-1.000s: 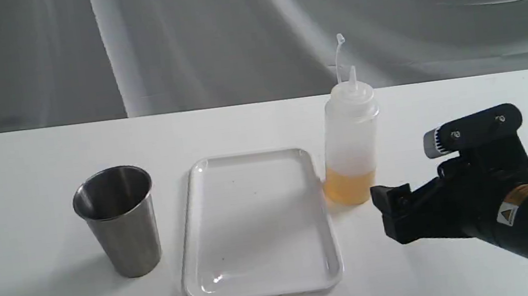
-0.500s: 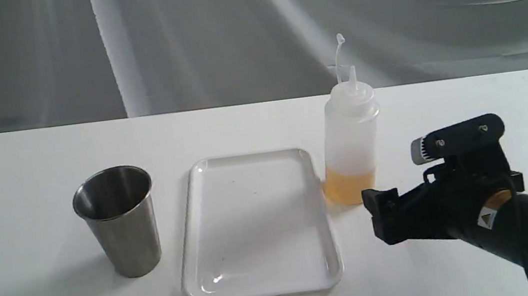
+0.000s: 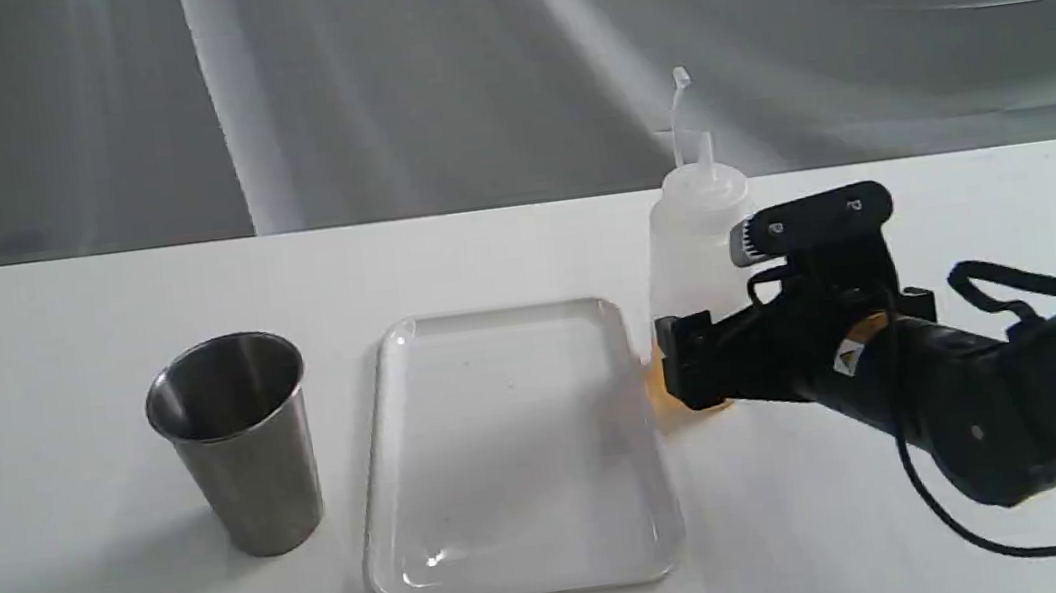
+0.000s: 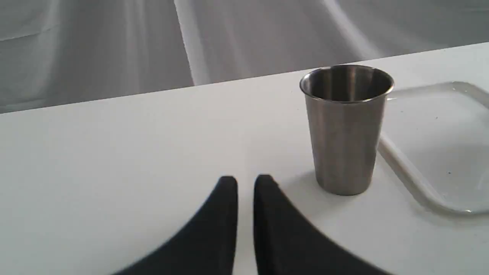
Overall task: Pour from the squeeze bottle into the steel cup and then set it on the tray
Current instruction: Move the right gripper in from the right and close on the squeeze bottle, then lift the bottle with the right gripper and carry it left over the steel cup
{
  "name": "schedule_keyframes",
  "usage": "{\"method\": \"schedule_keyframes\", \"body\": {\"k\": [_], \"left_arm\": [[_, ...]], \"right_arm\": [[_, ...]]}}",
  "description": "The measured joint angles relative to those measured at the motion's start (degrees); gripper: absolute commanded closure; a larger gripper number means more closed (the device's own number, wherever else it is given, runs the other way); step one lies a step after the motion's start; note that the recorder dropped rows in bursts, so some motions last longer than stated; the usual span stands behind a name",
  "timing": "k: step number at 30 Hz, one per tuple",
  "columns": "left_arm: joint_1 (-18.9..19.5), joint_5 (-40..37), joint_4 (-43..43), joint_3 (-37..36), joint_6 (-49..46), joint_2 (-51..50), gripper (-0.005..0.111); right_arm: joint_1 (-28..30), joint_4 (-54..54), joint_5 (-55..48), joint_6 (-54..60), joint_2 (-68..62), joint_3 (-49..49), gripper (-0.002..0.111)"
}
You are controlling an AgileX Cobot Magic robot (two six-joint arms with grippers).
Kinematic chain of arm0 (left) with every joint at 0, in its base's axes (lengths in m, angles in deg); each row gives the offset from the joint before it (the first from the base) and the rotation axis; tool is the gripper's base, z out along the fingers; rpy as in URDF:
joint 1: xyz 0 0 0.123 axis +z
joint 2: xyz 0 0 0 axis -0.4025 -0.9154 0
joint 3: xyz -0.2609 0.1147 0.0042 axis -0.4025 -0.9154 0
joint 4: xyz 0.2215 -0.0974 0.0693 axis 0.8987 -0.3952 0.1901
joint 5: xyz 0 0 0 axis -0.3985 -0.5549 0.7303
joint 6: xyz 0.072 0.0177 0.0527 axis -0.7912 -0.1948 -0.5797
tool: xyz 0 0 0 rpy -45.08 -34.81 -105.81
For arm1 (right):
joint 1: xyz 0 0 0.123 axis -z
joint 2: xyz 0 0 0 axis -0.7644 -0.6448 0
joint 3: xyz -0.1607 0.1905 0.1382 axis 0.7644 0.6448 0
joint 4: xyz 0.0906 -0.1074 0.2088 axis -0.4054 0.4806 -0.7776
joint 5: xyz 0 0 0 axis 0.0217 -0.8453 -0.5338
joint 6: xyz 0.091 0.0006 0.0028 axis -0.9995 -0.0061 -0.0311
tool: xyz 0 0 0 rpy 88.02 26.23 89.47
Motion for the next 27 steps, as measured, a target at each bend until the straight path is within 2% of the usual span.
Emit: {"method": "schedule_keyframes", "body": {"k": [11, 20, 24, 27], "left_arm": [[0.0, 0.0, 0.0, 0.0, 0.0, 0.0, 0.098], [0.0, 0.0, 0.0, 0.0, 0.0, 0.0, 0.098], [0.0, 0.0, 0.0, 0.0, 0.0, 0.0, 0.098], [0.0, 0.0, 0.0, 0.0, 0.0, 0.0, 0.098]], "right_arm": [[0.0, -0.4, -1.8, 0.0, -8.6, -10.5, 0.019], [0.0, -2.9, -2.7, 0.0, -9.7, -11.9, 0.019], [0.0, -3.3, -2.7, 0.0, -9.7, -11.9, 0.023], [0.0, -3.3, -2.7, 0.0, -9.7, -11.9, 0.031]]}}
